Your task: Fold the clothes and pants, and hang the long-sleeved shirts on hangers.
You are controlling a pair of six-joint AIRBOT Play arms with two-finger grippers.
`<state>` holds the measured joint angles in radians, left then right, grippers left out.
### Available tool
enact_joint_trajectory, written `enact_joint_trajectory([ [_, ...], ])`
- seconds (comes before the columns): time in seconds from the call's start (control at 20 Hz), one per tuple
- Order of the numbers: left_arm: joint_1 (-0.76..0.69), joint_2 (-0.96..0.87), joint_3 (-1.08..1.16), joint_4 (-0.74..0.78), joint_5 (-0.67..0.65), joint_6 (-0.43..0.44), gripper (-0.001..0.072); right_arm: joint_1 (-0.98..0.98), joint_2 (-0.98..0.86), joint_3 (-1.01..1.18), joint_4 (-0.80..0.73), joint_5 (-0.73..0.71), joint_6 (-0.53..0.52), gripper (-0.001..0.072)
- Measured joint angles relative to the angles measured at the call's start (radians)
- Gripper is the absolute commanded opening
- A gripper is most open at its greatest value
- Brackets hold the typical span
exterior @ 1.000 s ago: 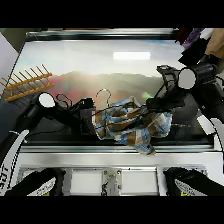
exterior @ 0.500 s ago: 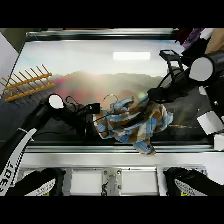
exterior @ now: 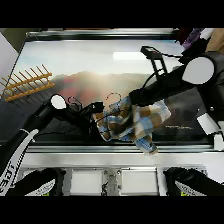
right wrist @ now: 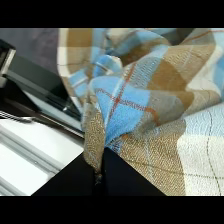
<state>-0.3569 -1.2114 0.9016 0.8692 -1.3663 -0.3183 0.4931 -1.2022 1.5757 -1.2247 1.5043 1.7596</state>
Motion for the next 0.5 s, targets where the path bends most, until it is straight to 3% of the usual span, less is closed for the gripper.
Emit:
enact_joint_trajectory([
  [0.4,0.0,0.0,0.0,-0.006,0.006,-0.001,0.001,0.123,-0.045,0.0,0.03,-0.068,0.041,0.0024],
  [0.5,0.0,0.0,0.0,-0.006,0.007,-0.001,0.001,0.133,-0.051,0.0,0.035,-0.072,0.045,0.0057],
])
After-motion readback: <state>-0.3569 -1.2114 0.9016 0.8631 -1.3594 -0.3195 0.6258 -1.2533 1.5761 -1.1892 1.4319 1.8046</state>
